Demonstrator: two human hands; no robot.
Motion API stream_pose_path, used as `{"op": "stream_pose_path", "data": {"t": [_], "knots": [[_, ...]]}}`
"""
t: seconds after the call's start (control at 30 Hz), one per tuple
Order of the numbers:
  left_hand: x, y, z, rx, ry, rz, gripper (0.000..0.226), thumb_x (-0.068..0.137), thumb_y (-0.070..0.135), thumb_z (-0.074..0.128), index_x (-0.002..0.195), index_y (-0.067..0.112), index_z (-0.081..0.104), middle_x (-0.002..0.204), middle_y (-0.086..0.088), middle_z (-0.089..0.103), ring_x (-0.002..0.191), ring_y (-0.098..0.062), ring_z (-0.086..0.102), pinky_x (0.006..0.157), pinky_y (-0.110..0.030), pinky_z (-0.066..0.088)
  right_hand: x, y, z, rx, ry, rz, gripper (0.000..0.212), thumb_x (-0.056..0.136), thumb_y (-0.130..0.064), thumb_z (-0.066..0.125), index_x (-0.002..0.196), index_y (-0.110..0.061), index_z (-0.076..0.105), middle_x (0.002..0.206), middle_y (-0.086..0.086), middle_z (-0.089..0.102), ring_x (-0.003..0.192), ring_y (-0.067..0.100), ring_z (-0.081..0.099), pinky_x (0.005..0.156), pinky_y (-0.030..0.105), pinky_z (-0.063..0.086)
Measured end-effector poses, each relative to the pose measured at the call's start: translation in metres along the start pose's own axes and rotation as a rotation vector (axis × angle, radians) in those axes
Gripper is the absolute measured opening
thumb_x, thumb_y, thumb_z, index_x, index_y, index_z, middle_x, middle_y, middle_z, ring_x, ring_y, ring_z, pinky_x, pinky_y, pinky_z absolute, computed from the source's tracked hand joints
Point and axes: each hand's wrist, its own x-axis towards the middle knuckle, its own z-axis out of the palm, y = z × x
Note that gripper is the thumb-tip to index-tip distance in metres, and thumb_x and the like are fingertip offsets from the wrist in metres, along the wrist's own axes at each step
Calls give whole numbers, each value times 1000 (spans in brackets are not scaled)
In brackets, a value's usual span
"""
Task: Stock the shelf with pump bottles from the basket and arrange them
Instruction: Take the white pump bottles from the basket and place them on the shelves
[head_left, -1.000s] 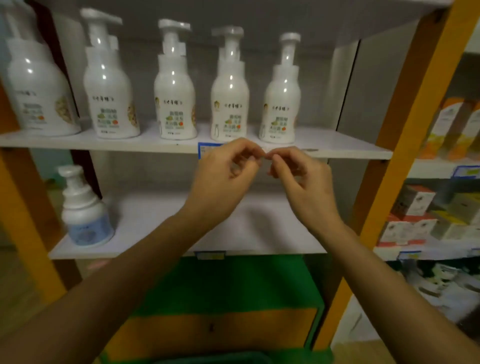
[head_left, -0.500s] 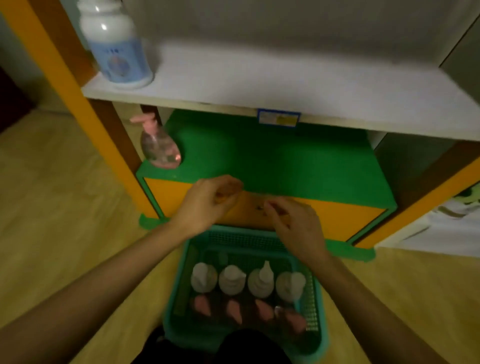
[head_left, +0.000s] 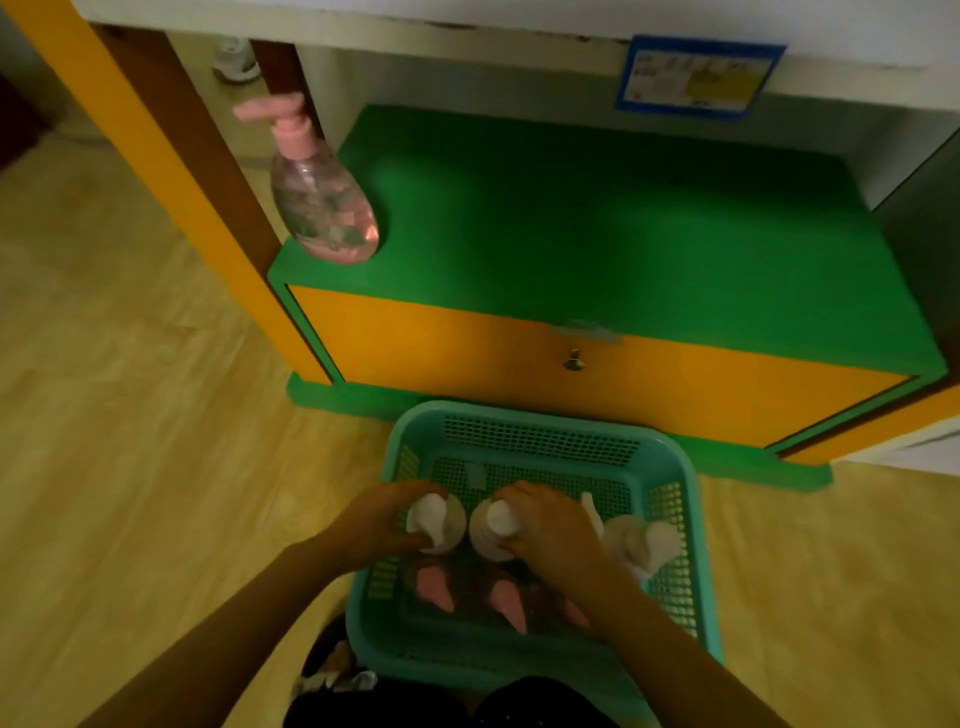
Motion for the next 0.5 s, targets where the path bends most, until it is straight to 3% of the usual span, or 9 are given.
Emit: {"op": "stream_pose_path", "data": {"t": [0.13,0.23,0.33,0.4,0.5], "knots": [[1,2,7,-78,72,27,53,78,25,70,127,16,50,129,-1,56,119,-14,51,97,-25,41,3,2,1,31,43,-2,27,85,-29,57,109,-18,54,119,0,60,108,19,56,86,29,42],[-4,14,-6,-131,125,66,50,78,21,70,123,13,52,126,-3,57,117,-16,51,95,-24,41,1,0,-19,136,74,-1,33,81,-33,63,108,-17,55,115,2,60,106,21,57,86,32,44],[-14,41,-33,-229,182,179,40,76,15,71,113,10,57,115,-6,62,107,-14,57,90,-26,47,-7,-7,-59,338,155,-45,37,77,-33,69,107,-17,57,107,0,60,99,17,55,79,26,42],[-23,64,-55,-302,223,223,35,74,11,72,107,9,60,108,-6,65,100,-10,60,86,-24,49,-15,-15,-94,388,214,-96,35,76,-33,71,105,-20,57,101,-4,59,93,10,53,71,17,38],[-36,100,-90,-438,277,255,32,72,4,73,101,7,62,98,-3,66,91,-4,62,77,-16,49,-28,-32,-151,397,278,-145,31,75,-37,71,102,-27,58,95,-11,59,87,6,54,67,17,38]]}}
